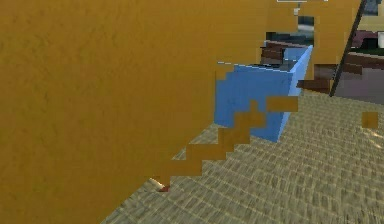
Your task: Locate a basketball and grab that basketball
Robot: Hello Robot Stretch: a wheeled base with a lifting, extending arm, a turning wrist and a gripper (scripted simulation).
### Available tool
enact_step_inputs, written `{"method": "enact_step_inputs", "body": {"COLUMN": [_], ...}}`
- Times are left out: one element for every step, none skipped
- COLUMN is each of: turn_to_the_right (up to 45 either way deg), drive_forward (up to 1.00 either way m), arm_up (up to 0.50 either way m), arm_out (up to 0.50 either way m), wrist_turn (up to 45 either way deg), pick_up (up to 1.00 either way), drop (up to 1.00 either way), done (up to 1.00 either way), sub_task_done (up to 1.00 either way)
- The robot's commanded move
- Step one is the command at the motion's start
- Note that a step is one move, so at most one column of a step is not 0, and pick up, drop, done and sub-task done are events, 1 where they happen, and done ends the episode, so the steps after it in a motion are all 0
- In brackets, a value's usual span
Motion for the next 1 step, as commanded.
{"method": "enact_step_inputs", "body": {"turn_to_the_right": [0.0], "drive_forward": [0.0], "arm_up": [0.0], "arm_out": [0.0], "wrist_turn": [45.0], "pick_up": [0.0], "drop": [0.0], "done": [0.0], "sub_task_done": [0.0]}}
